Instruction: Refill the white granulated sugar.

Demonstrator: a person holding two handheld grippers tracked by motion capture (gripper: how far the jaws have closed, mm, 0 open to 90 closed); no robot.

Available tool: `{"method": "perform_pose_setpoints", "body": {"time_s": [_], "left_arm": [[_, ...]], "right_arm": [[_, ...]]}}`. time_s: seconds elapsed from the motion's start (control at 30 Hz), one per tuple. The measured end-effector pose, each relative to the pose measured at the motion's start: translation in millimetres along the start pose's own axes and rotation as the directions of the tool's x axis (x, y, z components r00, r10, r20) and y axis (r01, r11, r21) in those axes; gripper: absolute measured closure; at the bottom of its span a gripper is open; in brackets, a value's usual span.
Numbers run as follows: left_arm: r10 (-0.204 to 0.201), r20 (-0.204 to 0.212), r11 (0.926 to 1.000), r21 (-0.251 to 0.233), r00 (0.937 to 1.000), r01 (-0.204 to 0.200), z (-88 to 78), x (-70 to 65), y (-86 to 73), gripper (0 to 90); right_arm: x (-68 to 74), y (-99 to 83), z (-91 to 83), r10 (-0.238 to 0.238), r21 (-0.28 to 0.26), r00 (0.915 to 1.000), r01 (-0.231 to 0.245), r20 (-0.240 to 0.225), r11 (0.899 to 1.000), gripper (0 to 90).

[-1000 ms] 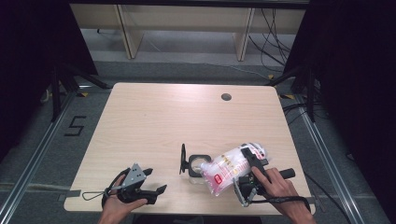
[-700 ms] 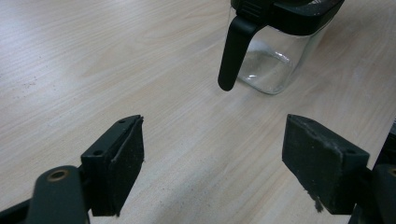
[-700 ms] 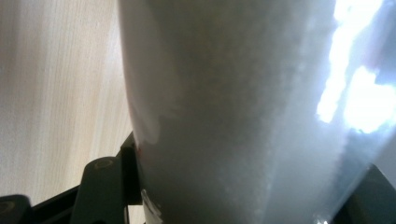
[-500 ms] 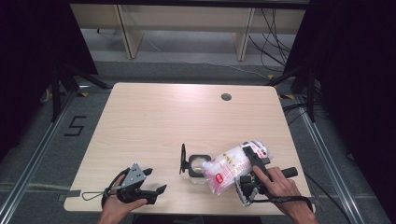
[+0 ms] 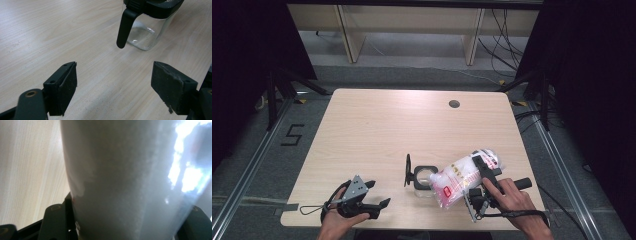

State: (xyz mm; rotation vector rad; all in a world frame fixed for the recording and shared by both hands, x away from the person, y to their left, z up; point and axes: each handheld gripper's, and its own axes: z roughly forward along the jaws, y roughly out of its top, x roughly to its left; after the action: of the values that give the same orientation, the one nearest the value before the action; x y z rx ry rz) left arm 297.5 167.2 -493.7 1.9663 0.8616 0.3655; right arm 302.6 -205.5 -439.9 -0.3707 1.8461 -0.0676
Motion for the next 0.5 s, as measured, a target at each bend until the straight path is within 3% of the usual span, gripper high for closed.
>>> {"method": "perform_pose_setpoints", "body": {"time_s": [0.23,0.37,0.4,0.43,0.47,0.5], "left_arm": [[0.004,-0.001,1.0000,-0.001,1.0000,-0.004,0.1,0.3,0.0,20.3],[0.005,-0.001,1.0000,0.001,1.0000,-0.005,-0.2,0.1,0.1,20.2],[0.013,-0.008,0.9999,0.006,0.9999,-0.013,-0.9,0.6,0.4,20.3],[0.013,-0.008,0.9999,0.006,0.9999,-0.013,-0.9,0.6,0.4,20.2],[0.027,-0.004,0.9996,0.003,0.9996,-0.027,-0.8,1.5,0.6,20.3],[0.026,-0.004,0.9996,0.004,0.9996,-0.026,-0.8,1.3,0.7,20.2]], "right_arm": [[-1.2,-1.5,-2.2,0.028,0.013,0.9996,-0.028,-0.005,1.000,39.1],[-3.3,-1.3,-0.8,-0.019,0.009,0.9998,0.019,-0.001,1.000,39.2],[-1.4,-1.1,-2.1,0.011,0.017,0.9999,-0.011,-0.004,1.000,39.2],[-1.5,-1.4,-2.5,0.012,0.016,0.9999,-0.012,-0.007,1.000,39.2],[-5.3,-0.5,-2.6,-0.035,0.012,0.9993,0.035,-0.010,0.999,39.3],[-5.2,-0.9,-0.9,-0.041,-0.010,0.9992,0.041,0.001,0.999,39.3]]}}
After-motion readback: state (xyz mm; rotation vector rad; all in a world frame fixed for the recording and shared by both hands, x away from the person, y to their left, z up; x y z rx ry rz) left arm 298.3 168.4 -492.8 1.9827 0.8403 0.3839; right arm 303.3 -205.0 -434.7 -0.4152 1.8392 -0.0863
